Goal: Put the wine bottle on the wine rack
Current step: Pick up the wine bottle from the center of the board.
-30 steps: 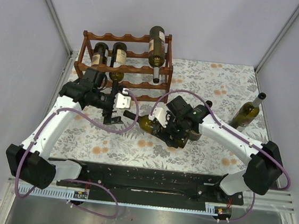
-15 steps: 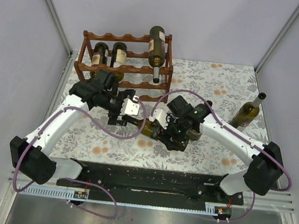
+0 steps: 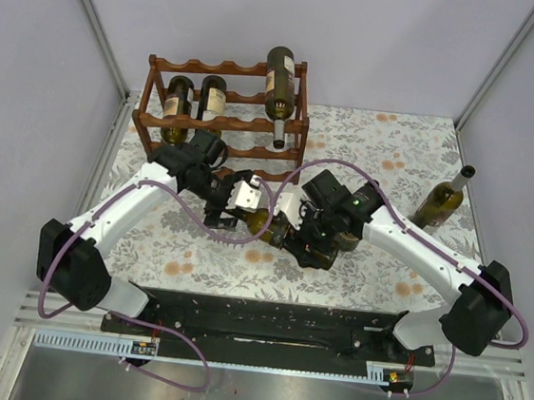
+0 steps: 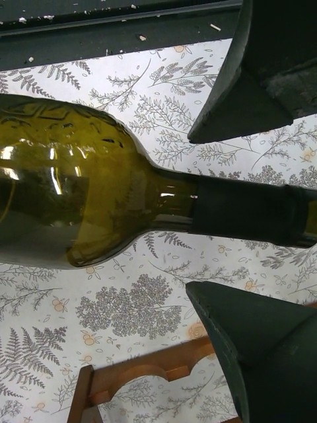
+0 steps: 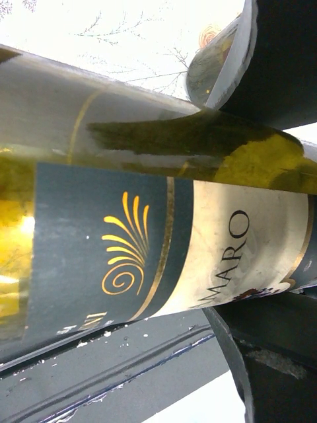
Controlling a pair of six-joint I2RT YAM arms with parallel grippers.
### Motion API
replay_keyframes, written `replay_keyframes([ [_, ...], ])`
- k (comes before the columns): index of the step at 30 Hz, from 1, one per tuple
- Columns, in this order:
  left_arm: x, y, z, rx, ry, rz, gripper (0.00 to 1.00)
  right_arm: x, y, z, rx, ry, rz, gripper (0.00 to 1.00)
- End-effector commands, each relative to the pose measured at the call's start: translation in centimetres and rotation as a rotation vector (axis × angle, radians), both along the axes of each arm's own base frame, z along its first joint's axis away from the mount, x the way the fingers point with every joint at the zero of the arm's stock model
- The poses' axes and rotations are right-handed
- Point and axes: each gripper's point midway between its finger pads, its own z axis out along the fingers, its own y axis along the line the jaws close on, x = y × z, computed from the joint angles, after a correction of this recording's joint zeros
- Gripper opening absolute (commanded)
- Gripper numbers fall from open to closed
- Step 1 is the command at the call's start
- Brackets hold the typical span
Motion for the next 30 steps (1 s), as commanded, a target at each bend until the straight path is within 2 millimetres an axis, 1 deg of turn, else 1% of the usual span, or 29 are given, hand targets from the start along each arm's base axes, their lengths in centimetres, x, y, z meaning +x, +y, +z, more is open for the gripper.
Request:
replay_keyframes([
  [1, -0.6, -1.2, 0.3, -0.066, 0.035, -0.035, 0.87, 0.6, 2.2, 4.6, 0.164, -0.095, 0.021, 0.00],
  [9, -1.1, -1.7, -0.9, -0.064, 0.083, -0.054, 0.74, 0.6, 2.2, 4.7, 0.177, -0.090, 0.016, 0.00],
  [13, -1.3, -2.2, -0.7, -0.078, 0.094, -0.064, 0.74, 0.6, 2.2, 4.6, 0.179, -0.086, 0.016, 0.00],
  [18, -0.7, -2.9, 0.1, -0.123, 0.046, -0.055, 0.82, 0.2, 2.2, 4.2, 0.186, -0.060, 0.022, 0.00],
  [20, -0.4, -3.0, 0.6, -0.143, 0.008, -0.051, 0.84, -0.1, 2.2, 4.1, 0.195, -0.045, 0.027, 0.00],
  [23, -0.5, -3.1, 1.1, -0.167, -0.022, -0.066, 0.83, -0.5, 2.1, 4.2, 0.208, -0.016, 0.043, 0.00],
  [28, -0.5, -3.6, 1.2, -0.193, -0.036, -0.083, 0.75, -1.3, 2.3, 4.6, 0.235, 0.045, 0.075, 0.00],
  [30, -0.6, -3.7, 1.2, -0.198, -0.061, -0.100, 0.73, -1.8, 2.4, 4.6, 0.235, 0.077, 0.090, 0.00],
])
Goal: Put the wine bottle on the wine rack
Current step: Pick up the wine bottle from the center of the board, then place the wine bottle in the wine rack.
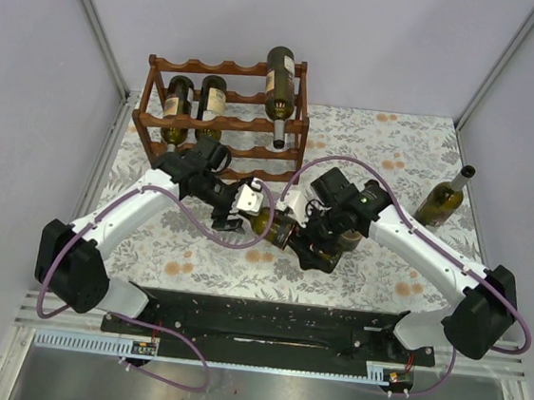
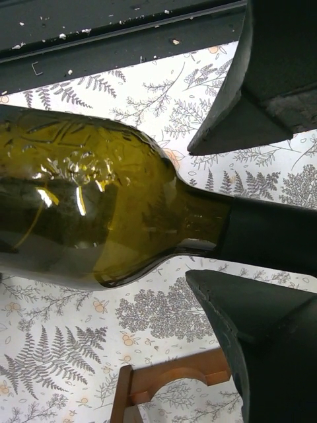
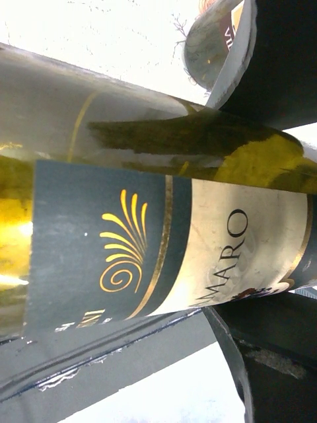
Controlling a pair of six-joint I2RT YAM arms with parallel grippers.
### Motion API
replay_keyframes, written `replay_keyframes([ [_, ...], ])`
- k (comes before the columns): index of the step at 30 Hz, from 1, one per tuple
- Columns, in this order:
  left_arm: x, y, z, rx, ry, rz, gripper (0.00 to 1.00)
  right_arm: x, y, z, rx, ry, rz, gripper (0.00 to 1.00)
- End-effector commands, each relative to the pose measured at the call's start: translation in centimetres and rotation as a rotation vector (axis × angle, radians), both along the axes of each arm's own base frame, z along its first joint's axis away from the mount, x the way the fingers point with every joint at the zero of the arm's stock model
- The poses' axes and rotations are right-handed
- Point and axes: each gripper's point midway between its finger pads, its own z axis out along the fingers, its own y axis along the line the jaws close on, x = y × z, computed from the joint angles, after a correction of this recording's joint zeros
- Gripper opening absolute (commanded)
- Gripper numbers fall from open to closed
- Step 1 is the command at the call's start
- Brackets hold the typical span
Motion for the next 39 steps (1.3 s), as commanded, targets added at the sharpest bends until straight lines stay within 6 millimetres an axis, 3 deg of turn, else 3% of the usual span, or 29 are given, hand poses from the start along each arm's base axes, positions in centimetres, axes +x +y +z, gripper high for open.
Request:
replay_keyframes([
  [1, 0.2, -1.4, 1.7, -0.094, -0.109, -0.060, 0.73, -0.9, 2.8, 3.9, 0.183, 0.002, 0.120, 0.00],
  [11, 1.4, -1.4, 2.9, -0.054, -0.261, -0.082, 0.82, -2.0, 3.1, 3.3, 0.174, 0.091, 0.148, 0.00],
  [19, 0.3, -1.1, 0.4, 0.015, -0.228, -0.109, 0.78, -1.6, 3.0, 3.8, 0.181, 0.077, 0.133, 0.00],
  [33, -1.4, -0.6, -1.2, 0.038, -0.190, -0.114, 0.60, -0.2, 2.7, 4.5, 0.212, 0.067, 0.075, 0.00],
  [39, -0.9, -1.3, -1.7, 0.036, -0.217, -0.102, 0.66, -0.6, 3.2, 4.9, 0.250, 0.097, 0.091, 0.00],
])
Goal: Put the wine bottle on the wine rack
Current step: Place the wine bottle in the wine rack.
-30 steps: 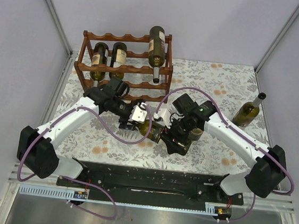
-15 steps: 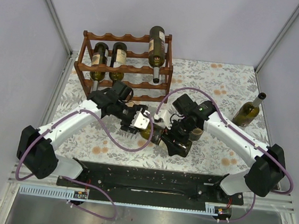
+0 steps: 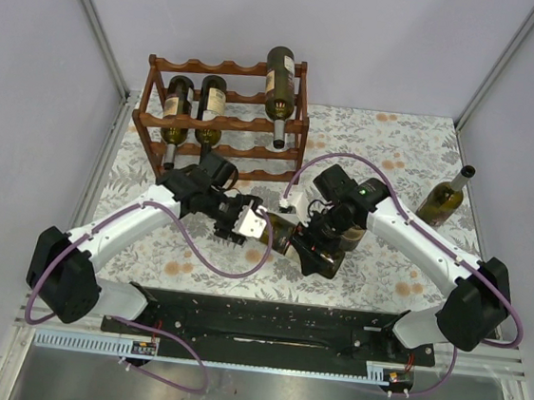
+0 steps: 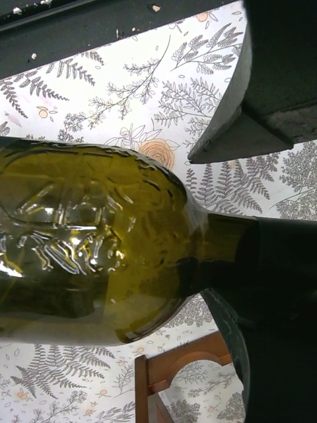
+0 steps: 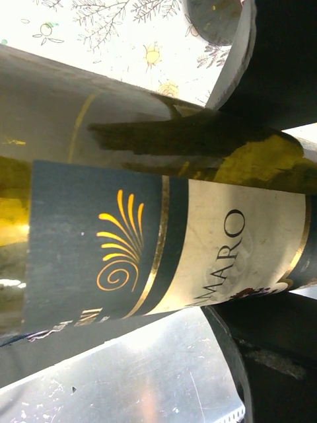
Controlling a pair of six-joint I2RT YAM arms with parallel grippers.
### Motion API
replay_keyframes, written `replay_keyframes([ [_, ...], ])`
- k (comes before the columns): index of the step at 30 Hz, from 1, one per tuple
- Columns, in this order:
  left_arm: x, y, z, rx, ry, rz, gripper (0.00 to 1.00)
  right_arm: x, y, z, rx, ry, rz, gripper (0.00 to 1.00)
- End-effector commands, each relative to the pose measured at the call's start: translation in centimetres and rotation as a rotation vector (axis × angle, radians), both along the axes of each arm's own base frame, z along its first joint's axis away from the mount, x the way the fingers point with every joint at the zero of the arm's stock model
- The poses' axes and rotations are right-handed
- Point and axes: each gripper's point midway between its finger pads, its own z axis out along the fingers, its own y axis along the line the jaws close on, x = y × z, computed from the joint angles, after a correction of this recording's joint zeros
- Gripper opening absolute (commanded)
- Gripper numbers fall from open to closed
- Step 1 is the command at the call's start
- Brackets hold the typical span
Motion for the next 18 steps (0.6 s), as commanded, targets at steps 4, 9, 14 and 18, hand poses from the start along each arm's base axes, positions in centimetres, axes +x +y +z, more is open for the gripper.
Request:
replay_keyframes([
  [4, 0.7, -1.3, 0.1, -0.019, -0.061, -0.006, 0.65, 0.8, 4.0, 5.1, 0.257, -0.057, 0.074, 0.00],
  [9, 0.9, -2.0, 0.0, 0.001, -0.068, -0.015, 0.55, 0.4, 4.1, 5.0, 0.262, -0.037, 0.082, 0.00],
  [14, 1.2, -2.2, -0.7, 0.030, -0.058, -0.005, 0.24, 0.2, 4.1, 5.1, 0.273, -0.030, 0.088, 0.00],
  [18, 1.1, -2.5, -0.3, 0.019, -0.035, 0.011, 0.00, 0.2, 4.1, 4.9, 0.269, -0.033, 0.090, 0.00],
])
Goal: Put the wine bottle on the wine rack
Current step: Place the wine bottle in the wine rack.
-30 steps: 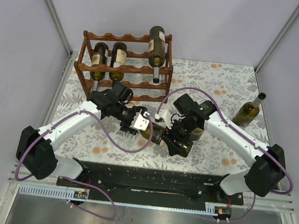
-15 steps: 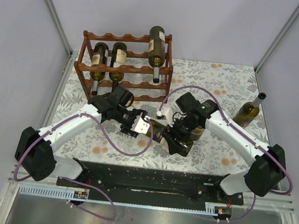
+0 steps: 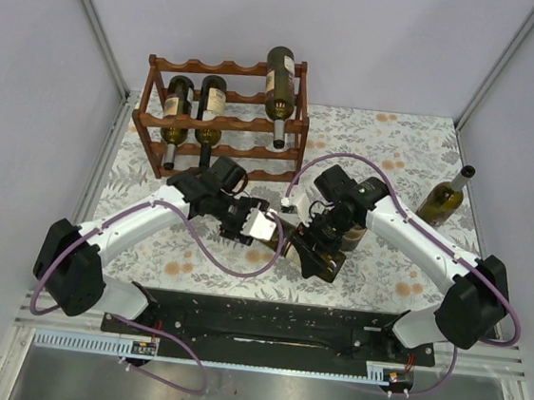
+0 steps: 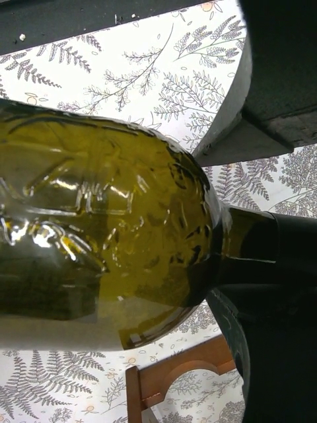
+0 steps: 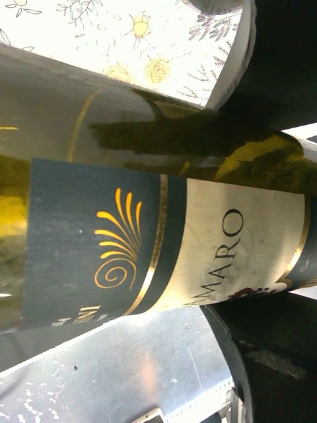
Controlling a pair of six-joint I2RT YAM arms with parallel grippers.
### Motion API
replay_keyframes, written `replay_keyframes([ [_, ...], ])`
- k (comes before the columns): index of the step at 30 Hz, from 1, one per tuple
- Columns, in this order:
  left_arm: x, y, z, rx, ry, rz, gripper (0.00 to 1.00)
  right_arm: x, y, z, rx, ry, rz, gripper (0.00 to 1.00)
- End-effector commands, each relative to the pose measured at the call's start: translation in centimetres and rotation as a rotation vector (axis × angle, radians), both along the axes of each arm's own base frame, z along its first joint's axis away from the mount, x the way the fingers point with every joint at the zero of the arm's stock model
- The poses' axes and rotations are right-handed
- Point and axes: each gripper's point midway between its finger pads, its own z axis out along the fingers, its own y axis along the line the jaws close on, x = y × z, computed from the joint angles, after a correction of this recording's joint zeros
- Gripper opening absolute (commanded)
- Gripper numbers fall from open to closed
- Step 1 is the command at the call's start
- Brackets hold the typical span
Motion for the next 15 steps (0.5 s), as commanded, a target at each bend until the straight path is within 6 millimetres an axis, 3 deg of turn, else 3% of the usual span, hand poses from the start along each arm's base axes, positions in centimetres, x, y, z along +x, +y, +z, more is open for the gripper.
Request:
replay_keyframes([
  [1, 0.7, -1.8, 1.7, -0.057, -0.016, -0.008, 0.00, 1.2, 4.2, 4.9, 0.284, -0.127, 0.122, 0.00],
  [7, 2.4, -2.1, 3.1, -0.056, 0.011, 0.150, 0.00, 1.0, 4.2, 4.5, 0.280, -0.106, 0.121, 0.00],
  [15, 2.1, -1.2, 3.4, -0.044, -0.071, 0.090, 0.00, 0.6, 4.1, 4.6, 0.278, -0.092, 0.136, 0.00],
])
